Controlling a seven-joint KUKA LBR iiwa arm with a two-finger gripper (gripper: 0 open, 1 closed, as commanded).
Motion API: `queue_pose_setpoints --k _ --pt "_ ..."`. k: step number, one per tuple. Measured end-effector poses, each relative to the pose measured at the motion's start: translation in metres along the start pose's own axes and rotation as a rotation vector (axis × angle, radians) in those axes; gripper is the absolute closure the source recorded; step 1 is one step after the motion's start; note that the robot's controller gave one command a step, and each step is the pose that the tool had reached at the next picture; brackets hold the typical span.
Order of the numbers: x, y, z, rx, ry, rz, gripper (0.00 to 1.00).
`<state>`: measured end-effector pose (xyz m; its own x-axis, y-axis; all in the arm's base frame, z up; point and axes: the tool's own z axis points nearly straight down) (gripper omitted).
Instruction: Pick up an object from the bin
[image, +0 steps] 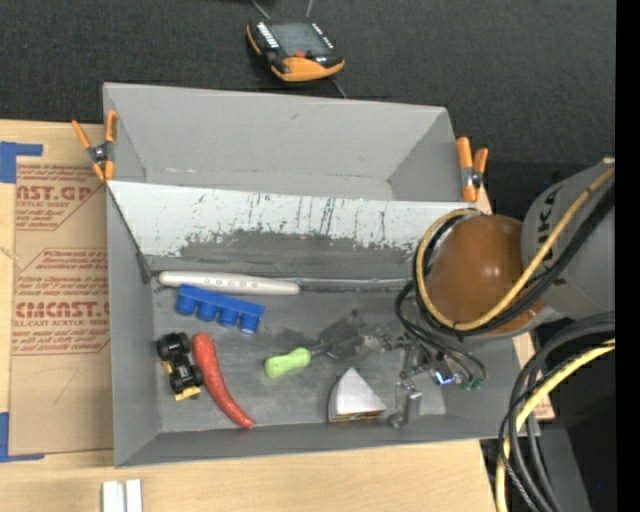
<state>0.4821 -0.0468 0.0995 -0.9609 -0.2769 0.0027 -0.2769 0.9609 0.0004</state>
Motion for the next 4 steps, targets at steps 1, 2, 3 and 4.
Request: queue_pose_setpoints --k 1,2,3,4 --pt "-0.003 -0.001 0.016 0.003 -0.014 0.063 0.0" --pt "-0.017 0.041 0.022 0.0 -0.007 0.304 0.0" --pt "-0.021 0.041 0.027 -0.001 -0.011 0.431 0.0" --pt "-0.031 0.063 0.029 -0.002 -0.01 0.344 0.0"
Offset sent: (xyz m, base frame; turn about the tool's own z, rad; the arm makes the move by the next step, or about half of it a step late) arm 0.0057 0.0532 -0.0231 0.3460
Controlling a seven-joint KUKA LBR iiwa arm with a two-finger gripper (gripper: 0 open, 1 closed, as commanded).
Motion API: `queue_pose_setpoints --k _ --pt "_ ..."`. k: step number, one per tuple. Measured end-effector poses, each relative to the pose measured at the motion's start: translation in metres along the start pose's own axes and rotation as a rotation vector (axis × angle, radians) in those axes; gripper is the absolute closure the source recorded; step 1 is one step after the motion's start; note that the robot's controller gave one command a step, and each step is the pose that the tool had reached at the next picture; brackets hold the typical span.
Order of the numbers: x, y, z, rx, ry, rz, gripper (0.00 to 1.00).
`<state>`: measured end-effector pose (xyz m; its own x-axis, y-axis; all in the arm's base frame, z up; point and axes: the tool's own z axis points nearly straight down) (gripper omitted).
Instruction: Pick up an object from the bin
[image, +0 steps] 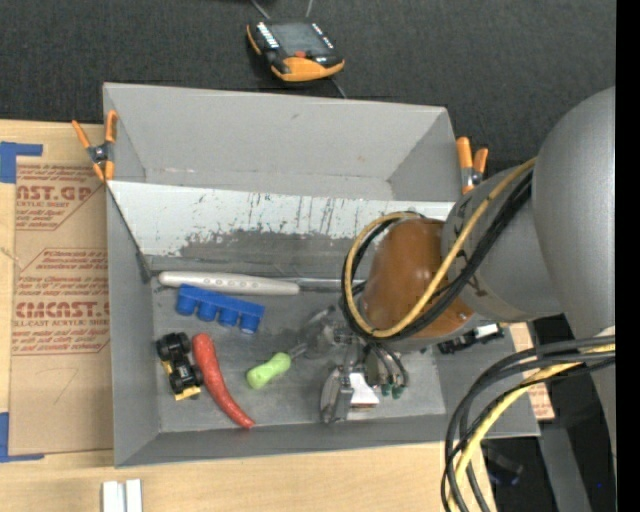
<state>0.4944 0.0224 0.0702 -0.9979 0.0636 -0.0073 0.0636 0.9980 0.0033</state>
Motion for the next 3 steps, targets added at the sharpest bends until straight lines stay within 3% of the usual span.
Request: queue_pose_setpoints --k 1,3 --pt "0.0117 -0.0013 -0.0001 0.002 -0.004 -0.232 1.0" --pt "0.0113 -0.0073 0.0 0.001 -0.004 -0.222 1.0"
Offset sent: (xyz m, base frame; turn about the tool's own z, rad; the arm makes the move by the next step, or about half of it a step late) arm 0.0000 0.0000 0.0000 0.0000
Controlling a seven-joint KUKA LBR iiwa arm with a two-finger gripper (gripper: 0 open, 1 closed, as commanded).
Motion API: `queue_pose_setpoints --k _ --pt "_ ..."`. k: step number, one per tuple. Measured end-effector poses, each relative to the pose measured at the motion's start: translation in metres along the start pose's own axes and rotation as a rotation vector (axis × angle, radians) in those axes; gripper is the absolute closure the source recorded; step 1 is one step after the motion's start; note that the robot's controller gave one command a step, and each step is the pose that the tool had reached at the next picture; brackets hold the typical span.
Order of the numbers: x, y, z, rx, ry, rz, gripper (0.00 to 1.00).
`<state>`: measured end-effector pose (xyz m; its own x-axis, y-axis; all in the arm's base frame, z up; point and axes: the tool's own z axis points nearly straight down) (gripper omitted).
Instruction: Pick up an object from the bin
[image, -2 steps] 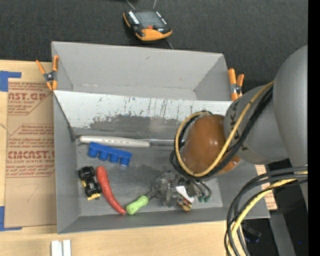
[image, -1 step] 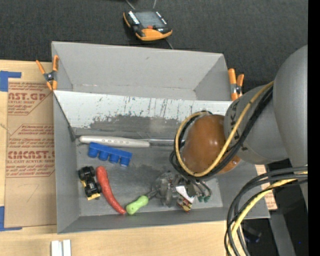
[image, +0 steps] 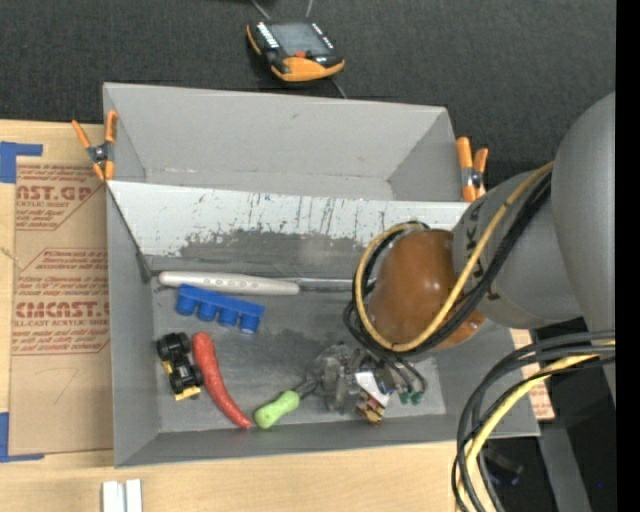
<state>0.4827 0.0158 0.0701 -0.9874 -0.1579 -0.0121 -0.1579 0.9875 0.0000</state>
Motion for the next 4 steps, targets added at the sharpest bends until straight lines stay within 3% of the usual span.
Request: queue_pose_setpoints --k 3,4 --pt "0.003 -0.003 0.0 0.0 0.0 0.004 1.0" --pt "0.003 -0.016 0.0 -0.001 -0.003 -0.324 1.0"
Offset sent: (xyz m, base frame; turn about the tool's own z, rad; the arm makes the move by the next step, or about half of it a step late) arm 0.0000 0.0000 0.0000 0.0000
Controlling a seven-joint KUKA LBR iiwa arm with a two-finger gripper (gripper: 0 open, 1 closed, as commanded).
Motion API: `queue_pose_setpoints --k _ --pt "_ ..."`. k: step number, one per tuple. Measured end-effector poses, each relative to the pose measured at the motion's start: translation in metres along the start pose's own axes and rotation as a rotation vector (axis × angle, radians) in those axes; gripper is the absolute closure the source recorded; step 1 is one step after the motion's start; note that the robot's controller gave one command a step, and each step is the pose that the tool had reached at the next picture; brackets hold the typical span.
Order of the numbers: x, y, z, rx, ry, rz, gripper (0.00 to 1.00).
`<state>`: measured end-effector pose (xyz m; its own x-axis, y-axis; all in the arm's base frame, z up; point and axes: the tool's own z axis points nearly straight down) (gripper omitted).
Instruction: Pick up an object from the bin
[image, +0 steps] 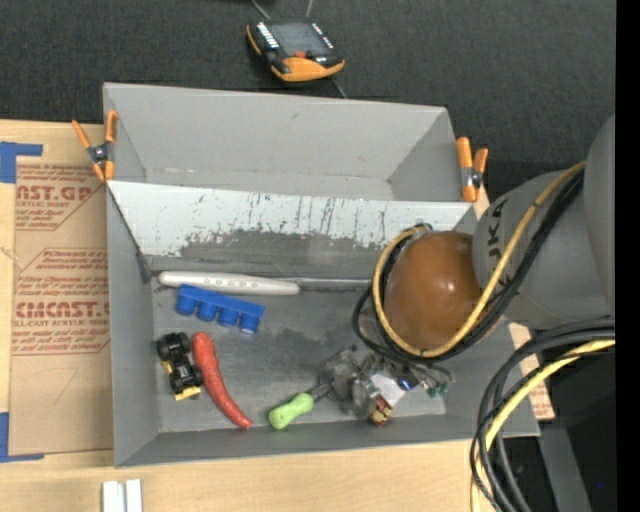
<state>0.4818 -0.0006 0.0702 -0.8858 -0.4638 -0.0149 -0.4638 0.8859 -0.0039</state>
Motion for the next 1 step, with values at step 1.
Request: queue_pose_setpoints --k 1 --pt "-0.0099 0.0108 0.0002 0.0 0.002 0.309 1.0"
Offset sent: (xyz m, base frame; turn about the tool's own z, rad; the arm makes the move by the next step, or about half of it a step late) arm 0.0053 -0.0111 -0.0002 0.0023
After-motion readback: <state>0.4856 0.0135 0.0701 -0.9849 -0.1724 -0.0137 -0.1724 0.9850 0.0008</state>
